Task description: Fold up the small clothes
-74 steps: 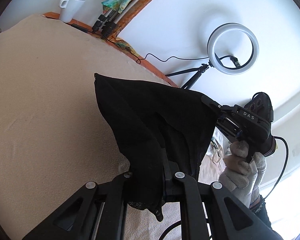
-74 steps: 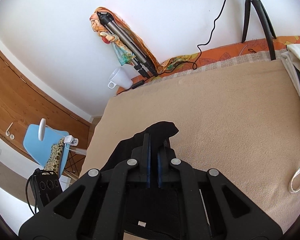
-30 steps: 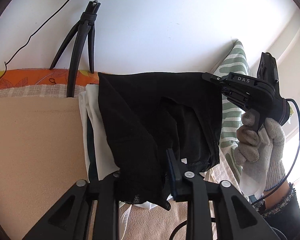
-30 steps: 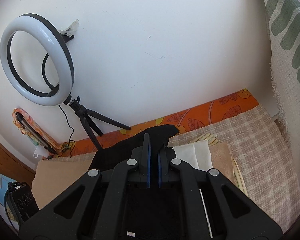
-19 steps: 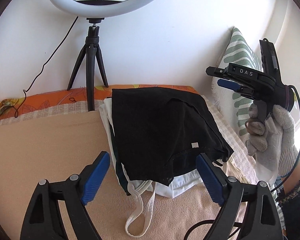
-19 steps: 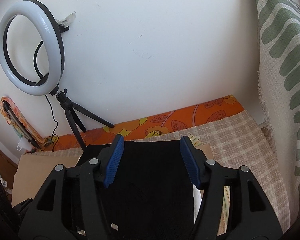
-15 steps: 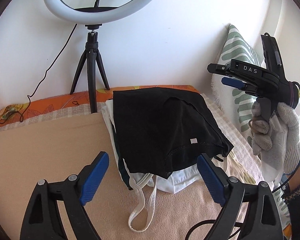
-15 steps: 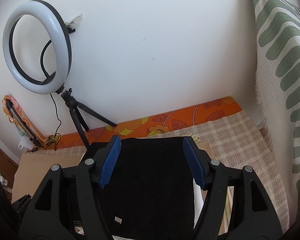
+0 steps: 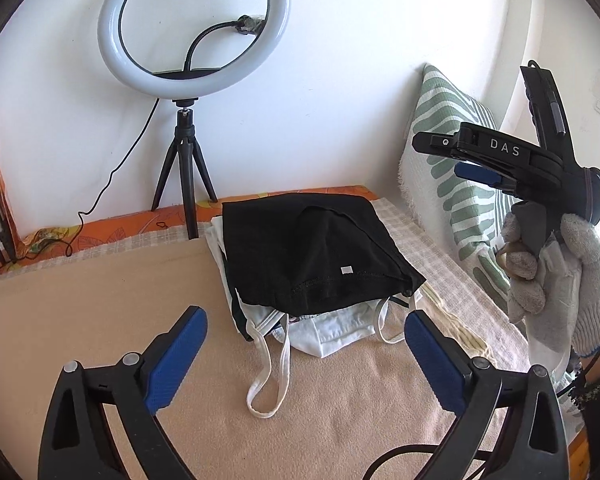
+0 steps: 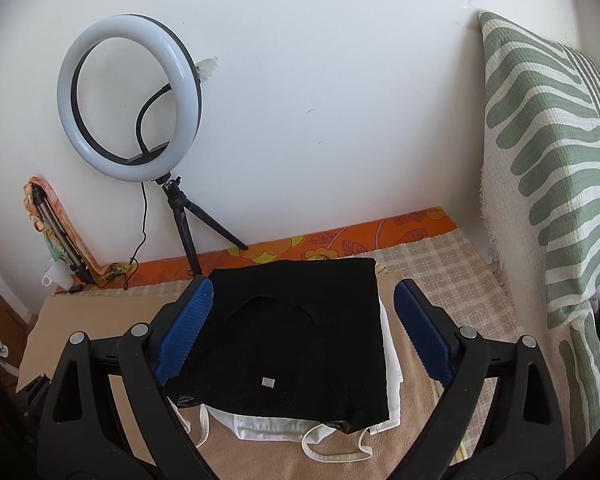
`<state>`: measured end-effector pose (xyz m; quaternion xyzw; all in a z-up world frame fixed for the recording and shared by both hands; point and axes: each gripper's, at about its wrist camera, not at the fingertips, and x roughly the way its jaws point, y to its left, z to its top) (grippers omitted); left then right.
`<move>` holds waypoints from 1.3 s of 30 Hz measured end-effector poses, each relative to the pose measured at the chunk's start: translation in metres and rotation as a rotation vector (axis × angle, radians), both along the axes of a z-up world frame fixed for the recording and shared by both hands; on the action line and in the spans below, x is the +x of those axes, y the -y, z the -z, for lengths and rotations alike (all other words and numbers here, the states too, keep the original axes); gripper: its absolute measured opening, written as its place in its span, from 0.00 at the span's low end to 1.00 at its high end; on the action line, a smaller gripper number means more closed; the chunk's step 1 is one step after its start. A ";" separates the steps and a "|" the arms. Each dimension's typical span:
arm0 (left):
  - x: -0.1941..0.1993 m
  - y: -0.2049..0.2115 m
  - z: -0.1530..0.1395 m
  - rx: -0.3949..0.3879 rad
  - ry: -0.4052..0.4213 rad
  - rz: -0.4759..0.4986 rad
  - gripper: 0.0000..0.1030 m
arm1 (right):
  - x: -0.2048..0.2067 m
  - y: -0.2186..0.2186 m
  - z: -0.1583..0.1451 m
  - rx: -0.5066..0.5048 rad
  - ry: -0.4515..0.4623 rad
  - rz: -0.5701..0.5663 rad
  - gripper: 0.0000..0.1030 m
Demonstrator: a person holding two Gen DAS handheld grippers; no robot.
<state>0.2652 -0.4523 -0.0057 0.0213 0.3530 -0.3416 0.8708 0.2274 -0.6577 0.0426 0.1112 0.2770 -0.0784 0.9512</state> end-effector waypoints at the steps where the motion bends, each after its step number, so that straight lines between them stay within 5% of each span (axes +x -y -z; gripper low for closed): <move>1: -0.005 -0.002 -0.002 0.001 0.007 0.005 0.98 | -0.006 -0.003 -0.001 -0.003 0.004 0.006 0.93; 17: -0.105 -0.038 -0.028 0.019 0.113 0.052 1.00 | -0.114 -0.070 -0.002 -0.052 0.043 0.076 0.99; 39: -0.151 -0.085 -0.017 0.087 0.163 -0.012 1.00 | -0.180 -0.130 0.008 -0.111 0.088 0.107 1.00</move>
